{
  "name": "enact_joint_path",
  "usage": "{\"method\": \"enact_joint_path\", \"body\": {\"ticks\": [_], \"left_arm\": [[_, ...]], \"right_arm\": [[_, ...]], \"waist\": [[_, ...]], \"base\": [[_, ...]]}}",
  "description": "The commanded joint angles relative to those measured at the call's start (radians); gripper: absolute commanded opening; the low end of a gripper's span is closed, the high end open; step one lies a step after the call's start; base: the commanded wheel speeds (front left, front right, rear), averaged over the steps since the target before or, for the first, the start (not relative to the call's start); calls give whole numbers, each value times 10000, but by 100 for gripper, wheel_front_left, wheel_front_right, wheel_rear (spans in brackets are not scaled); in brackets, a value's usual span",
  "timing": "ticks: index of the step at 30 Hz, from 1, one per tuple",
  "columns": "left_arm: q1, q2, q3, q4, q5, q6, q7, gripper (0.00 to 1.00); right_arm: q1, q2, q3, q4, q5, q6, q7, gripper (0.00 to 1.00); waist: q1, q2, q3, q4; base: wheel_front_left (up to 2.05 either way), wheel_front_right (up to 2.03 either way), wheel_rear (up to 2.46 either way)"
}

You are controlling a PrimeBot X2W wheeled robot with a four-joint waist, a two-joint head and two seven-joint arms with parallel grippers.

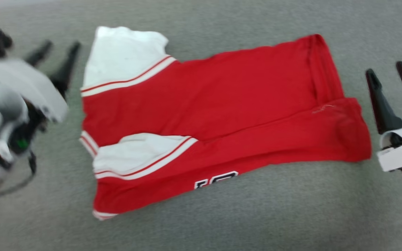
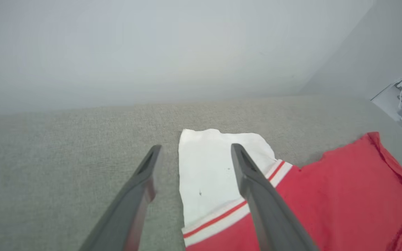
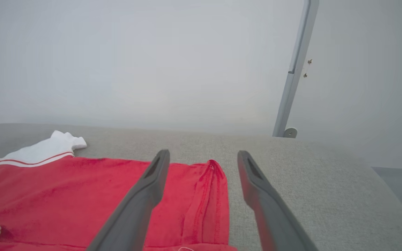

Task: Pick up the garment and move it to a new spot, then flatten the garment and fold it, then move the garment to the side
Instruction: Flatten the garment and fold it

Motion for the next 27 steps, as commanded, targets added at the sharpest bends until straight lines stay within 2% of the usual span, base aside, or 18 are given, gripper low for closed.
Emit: {"method": "enact_joint_path", "body": {"ticks": [1,6,11,15,19,20,21,23,24,27], "left_arm": [[-531,-172,-47,583,229,-61,179,100],[-1961,-560,-493,2428,760,-319,1416,100],[-3193,-846,-1225,3934,1077,-564,3651,100],[-3967,-1040,-1616,4819,997,-468,5629,100],[-4556,-999,-2111,5447,1398,-379,6882,100],[-4571,-1042,-2140,5566,1315,-446,7136,85],[-4582,-1119,-2138,5622,1181,-533,7396,62],[-4528,-1256,-2134,5641,934,-774,7808,25],[-4511,-1323,-2122,5612,846,-878,7918,2],[-4552,-1475,-2059,5506,696,-1180,7889,0]], "right_arm": [[-177,224,104,19,0,-12,-240,100],[-377,691,254,158,141,-14,-751,100],[-519,773,534,345,311,-12,-900,100],[-603,726,690,518,430,-12,-992,100],[-759,647,853,587,564,-12,-1013,100],[-784,632,913,600,581,-12,-992,100],[-791,596,949,616,614,-12,-964,100],[-921,467,1055,657,682,-12,-846,100],[-1041,385,1135,671,698,-12,-731,100],[-1505,2,1756,820,787,-12,101,100]], "waist": [[0,0,433,-715],[0,0,774,-1417],[0,0,1071,-1868],[0,0,1304,-2074],[0,0,1491,-2148],[0,0,1509,-2148],[0,0,1519,-2136],[0,0,1535,-2084],[0,0,1544,-2044],[0,0,1598,-1841]], "base": [[0,0,0],[0,0,0],[0,0,0],[0,0,0],[0,0,0],[0,0,0],[0,0,0],[0,0,0],[0,0,0],[0,0,0]]}}
